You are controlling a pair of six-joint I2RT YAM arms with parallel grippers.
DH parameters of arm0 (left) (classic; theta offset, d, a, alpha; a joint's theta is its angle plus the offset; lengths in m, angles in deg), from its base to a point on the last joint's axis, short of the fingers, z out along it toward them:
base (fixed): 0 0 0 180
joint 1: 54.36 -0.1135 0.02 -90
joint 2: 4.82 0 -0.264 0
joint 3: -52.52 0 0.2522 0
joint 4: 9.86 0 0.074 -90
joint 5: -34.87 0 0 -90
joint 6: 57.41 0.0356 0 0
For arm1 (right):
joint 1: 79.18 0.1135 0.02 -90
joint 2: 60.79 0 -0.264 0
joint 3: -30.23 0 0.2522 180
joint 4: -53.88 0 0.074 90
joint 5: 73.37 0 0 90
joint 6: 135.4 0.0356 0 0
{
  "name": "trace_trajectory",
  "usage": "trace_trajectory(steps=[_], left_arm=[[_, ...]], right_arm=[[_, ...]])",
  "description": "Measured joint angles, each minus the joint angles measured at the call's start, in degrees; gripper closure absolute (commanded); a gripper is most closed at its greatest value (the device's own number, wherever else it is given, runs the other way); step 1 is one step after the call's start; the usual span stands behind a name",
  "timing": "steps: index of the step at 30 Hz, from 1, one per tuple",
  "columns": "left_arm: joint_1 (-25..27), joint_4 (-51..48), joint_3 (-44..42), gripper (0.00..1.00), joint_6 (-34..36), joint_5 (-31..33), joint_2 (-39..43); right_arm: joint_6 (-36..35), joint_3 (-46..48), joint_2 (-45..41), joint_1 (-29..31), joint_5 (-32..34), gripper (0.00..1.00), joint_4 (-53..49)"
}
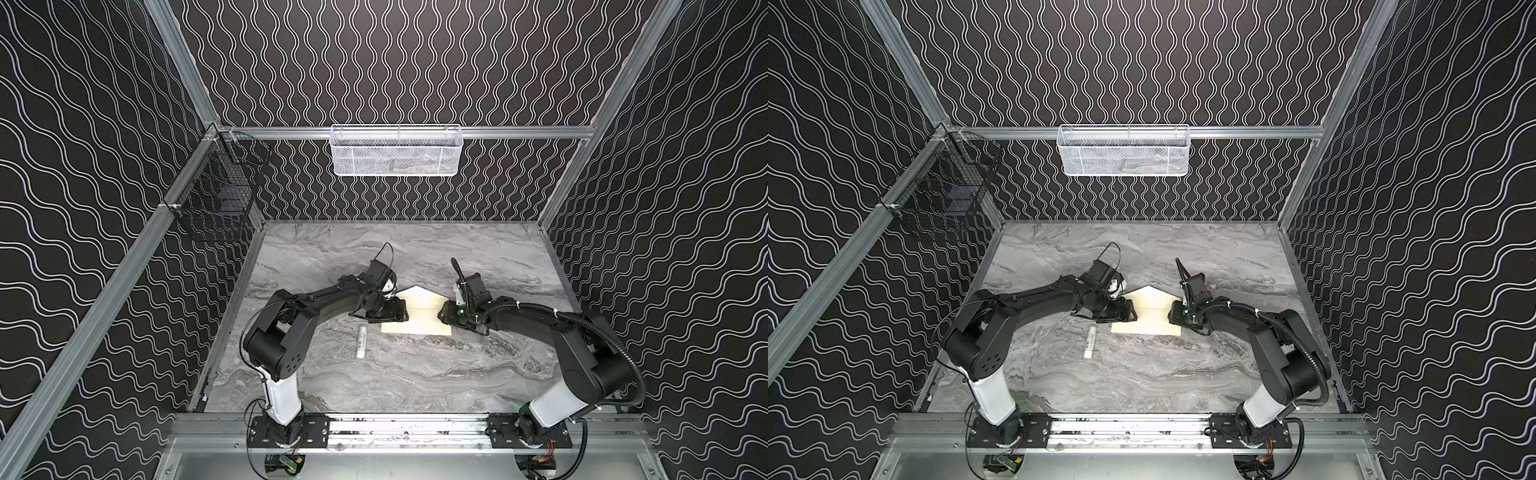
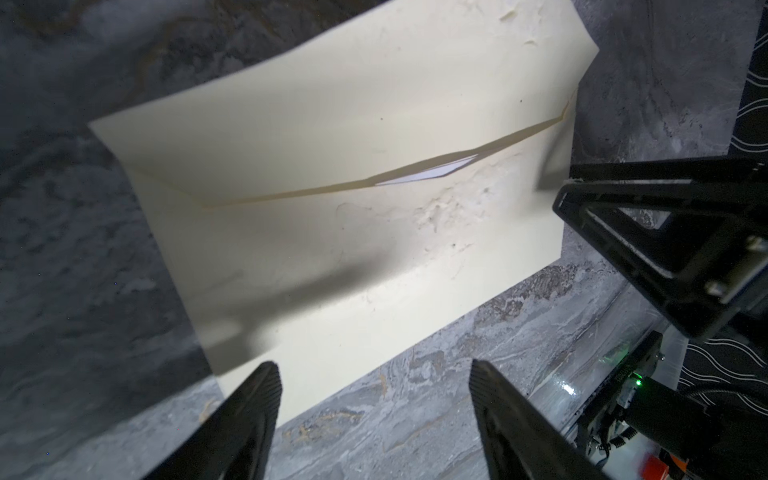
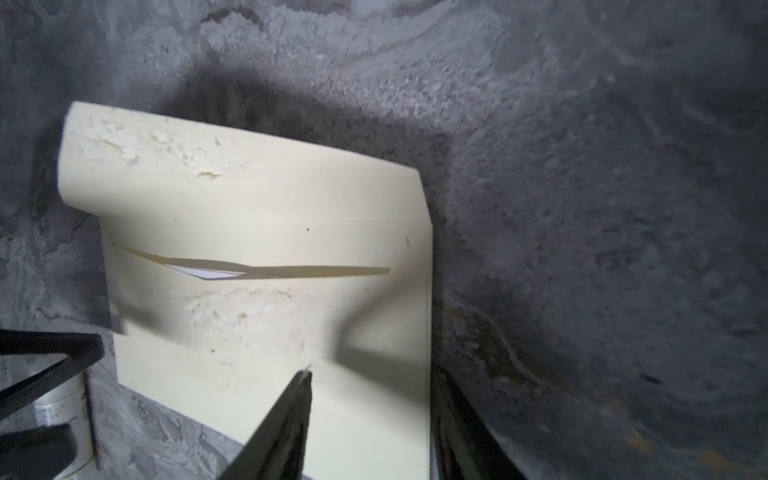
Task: Place the letter into the envelope and seal it
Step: 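Grasp the envelope's edges with both grippers and rotate it flat, then release the envelope and lower the left gripper onto the white glue stick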
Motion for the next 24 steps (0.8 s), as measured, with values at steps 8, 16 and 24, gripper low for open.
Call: trace_trajectory(steps=[8,16,24], left_arm=[[0.2,-1.0,1.4,0.23,0.1,0.1,0.0],[0.4,-7.5,5.0,0.18,2.1,4.9,7.4],[0.5,-16.1,0.1,0.18,3.0,13.2,13.8]], right_arm=[[-1.2,-1.3,0.2,0.0,0.2,0.48,-1.0],[-1.2,0.2,-8.4,2.2,5.1,0.26,-2.9],[-0.9,5.1,-16.8,8.5,13.1,0.08,-4.7]])
